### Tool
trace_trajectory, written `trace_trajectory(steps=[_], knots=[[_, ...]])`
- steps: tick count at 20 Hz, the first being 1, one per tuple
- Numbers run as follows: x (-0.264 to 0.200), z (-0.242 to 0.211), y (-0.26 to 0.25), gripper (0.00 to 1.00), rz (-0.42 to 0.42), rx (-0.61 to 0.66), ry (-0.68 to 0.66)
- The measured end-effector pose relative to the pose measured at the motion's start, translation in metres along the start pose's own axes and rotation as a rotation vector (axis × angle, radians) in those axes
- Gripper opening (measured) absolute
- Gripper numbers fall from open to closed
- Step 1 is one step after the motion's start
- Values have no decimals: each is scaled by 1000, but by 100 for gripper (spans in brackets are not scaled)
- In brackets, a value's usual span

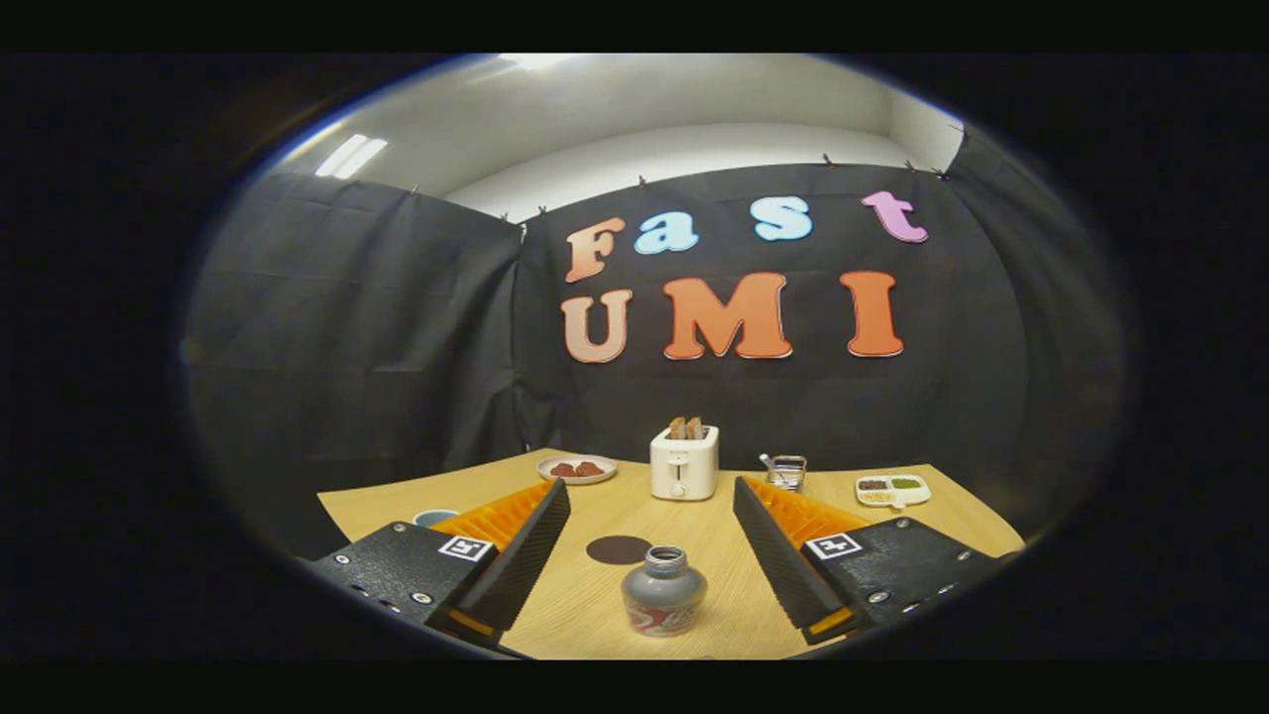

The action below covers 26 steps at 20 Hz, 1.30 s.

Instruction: Take the bottle from table, then pour the juice into the cup, finally place the bottle on the coaster

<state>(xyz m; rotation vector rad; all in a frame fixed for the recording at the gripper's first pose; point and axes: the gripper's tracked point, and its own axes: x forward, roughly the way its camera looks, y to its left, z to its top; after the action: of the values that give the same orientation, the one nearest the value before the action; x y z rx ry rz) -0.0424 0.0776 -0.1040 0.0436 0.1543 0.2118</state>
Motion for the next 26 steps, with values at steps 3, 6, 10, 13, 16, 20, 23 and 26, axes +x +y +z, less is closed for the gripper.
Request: trace_trajectory(steps=[3,6,10,13,16,20,23,26], knots=[[2,-25,3,99,-1,2,33],[6,-48,3,99,-6,-9,69],[12,-79,-3,99,-25,-1,115],[14,-106,-7,99,-34,25,166],[16,-127,-8,99,-39,55,214],[17,-149,-10,98,-54,74,257],[19,-164,-11,94,-67,87,283],[21,-174,-11,88,-74,100,299]])
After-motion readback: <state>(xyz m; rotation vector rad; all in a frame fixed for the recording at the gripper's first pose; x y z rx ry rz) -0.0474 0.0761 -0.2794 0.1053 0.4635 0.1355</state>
